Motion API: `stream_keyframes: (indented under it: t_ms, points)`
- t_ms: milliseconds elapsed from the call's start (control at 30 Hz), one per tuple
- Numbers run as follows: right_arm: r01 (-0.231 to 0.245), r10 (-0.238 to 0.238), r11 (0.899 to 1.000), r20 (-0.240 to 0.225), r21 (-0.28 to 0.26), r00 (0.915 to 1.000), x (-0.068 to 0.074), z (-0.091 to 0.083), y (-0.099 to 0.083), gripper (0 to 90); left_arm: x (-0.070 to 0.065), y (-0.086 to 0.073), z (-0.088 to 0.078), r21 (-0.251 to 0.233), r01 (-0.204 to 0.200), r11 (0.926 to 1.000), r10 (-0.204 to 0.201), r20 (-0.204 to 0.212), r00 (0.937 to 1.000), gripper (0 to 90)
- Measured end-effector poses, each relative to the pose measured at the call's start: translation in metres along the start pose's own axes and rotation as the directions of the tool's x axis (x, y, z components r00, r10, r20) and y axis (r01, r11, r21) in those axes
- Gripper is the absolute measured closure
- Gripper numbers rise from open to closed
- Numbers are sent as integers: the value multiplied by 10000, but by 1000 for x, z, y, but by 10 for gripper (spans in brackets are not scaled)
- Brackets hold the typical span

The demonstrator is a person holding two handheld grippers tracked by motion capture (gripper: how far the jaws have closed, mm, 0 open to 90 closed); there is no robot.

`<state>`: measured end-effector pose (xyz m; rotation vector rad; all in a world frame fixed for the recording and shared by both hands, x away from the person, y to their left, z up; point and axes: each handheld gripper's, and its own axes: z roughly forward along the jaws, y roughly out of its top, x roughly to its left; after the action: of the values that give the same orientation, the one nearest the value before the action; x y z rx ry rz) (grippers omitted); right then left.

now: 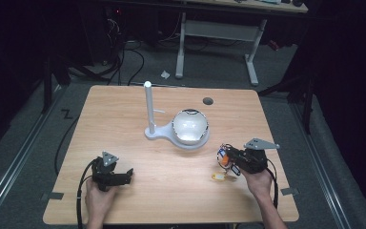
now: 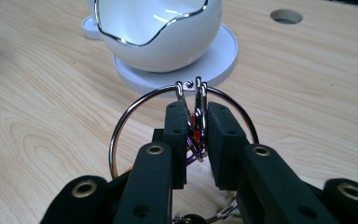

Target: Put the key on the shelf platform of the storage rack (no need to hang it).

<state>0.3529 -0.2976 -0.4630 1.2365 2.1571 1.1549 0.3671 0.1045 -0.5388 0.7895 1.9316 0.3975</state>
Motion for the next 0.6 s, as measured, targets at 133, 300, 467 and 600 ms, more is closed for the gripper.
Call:
stream_keyframes:
  t_ms: [133, 300, 467, 600]
  points:
    - [73, -73, 9999, -6, -107, 10000, -2, -6, 6, 792, 0, 0, 0, -6, -1, 10000, 1, 1, 10000, 69]
    - [92, -99, 9992, -182, -377, 9998, -3, -18, 18, 793, 0, 0, 0, -7, 14, 10000, -14, -7, 10000, 70]
    - [166, -183, 9982, -290, -570, 9994, -3, -25, 29, 793, 0, 0, 0, -3, -7, 10000, 7, 6, 10000, 70]
    - [221, -246, 9976, -376, -655, 9990, -1, -28, 37, 797, 0, 0, 0, -6, 6, 10000, -6, 3, 10000, 70]
